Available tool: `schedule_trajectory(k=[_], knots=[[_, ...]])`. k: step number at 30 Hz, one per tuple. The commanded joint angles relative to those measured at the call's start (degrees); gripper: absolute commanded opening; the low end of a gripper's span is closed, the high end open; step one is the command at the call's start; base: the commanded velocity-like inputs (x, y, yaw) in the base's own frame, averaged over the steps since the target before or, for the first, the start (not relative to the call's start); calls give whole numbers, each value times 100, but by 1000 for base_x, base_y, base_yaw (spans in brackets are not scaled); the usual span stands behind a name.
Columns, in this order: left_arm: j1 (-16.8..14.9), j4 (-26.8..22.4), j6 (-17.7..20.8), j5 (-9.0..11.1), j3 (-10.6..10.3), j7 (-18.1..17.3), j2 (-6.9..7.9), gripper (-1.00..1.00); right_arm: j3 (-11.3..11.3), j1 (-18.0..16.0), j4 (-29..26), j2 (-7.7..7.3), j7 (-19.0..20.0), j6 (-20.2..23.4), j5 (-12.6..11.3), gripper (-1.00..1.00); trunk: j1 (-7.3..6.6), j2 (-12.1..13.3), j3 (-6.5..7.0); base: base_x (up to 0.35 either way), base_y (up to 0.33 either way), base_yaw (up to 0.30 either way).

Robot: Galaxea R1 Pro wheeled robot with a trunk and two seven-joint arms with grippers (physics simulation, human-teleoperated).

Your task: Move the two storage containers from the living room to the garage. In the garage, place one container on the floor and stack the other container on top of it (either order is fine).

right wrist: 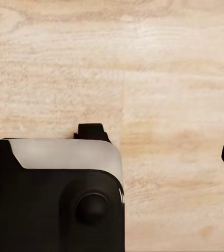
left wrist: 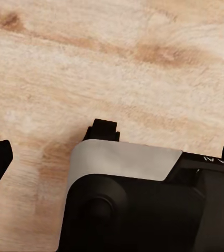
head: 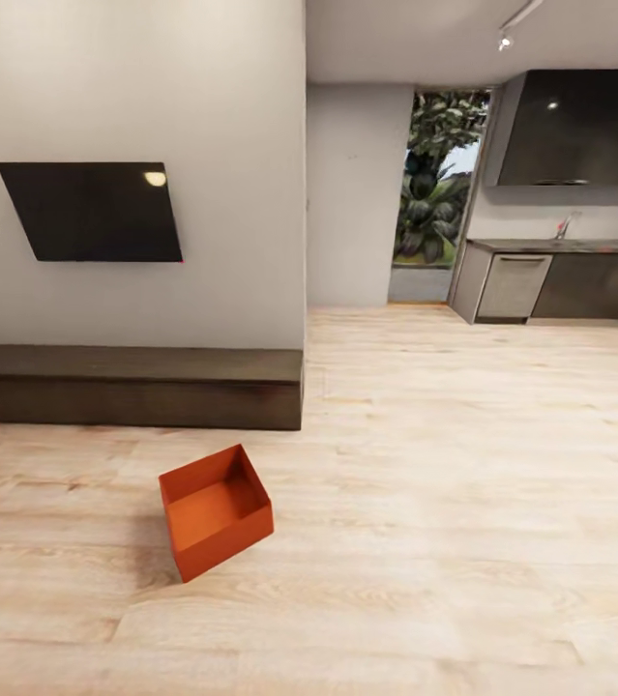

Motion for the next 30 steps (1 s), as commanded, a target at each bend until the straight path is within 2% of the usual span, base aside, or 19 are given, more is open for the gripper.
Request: schedule_trajectory(k=[1, 25, 30], knots=[[-4, -2, 19, 39, 7, 16, -2, 100, 49, -3, 9, 3, -8, -26, -57, 100, 3, -3, -5, 325, 0, 267], [-4, -2, 19, 37, 7, 18, -2, 100, 51, -3, 9, 2, -8, -26, -57, 100, 3, -3, -5, 302, -1, 268], [-4, -2, 19, 39, 7, 22, -2, 100, 51, -3, 9, 2, -8, -26, -57, 100, 3, -3, -5, 288, -118, 268]])
